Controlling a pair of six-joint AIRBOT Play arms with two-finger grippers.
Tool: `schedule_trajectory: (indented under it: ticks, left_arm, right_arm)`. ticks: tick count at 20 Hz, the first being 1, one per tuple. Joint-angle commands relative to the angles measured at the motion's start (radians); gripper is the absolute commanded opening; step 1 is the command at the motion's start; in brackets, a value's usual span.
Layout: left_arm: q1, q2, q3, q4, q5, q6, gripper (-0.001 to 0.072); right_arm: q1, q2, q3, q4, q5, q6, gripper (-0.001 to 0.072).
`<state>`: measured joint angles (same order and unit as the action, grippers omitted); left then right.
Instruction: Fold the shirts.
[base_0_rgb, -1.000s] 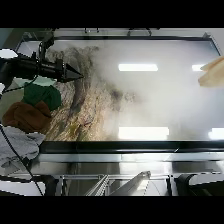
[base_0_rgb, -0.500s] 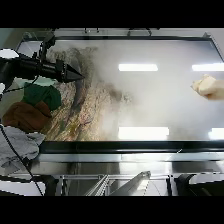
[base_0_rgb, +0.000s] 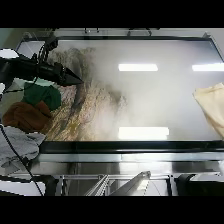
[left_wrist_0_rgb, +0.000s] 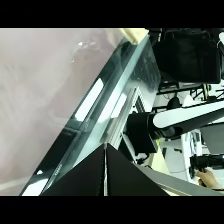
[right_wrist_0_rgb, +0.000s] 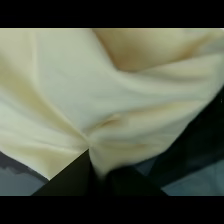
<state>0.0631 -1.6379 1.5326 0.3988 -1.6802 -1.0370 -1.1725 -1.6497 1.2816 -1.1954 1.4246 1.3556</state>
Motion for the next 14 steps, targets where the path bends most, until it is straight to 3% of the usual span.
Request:
schedule_trajectory:
  ticks: [1,5,8,9,10,11,14]
  left_arm:
    - [0.000,0.000,0.000,0.000,-0.032,0.001,0.0018]
    - [0.000,0.000,0.000,0.000,-0.035,0.000,0.0019]
    - [0.000,0.000,0.000,-0.001,-0.048,0.000,0.0018]
    - [0.000,0.000,0.000,-0.002,-0.047,0.000,0.0018]
    - [-0.001,0.000,0.000,-0.002,-0.045,0.000,0.0017]
    - [-0.002,0.000,0.000,-0.002,-0.044,0.000,0.0018]
    - [-0.001,0.000,0.000,-0.002,-0.045,0.000,0.0018]
  right_arm:
    - [-0.135,0.099,-0.182,-0.108,-0.129,0.099,0.0025]
    - [-0.300,0.208,-0.341,-0.130,-0.264,0.111,0.0025]
    - [-0.403,0.257,-0.379,-0.146,-0.282,0.107,0.0027]
    - [-0.426,0.264,-0.378,-0.145,-0.269,0.108,0.0084]
    - [-0.443,0.266,-0.378,-0.145,-0.254,0.108,0.0427]
    - [-0.449,0.268,-0.378,-0.145,-0.229,0.109,0.0707]
    - [-0.445,0.289,-0.367,-0.150,-0.132,0.132,0.0689]
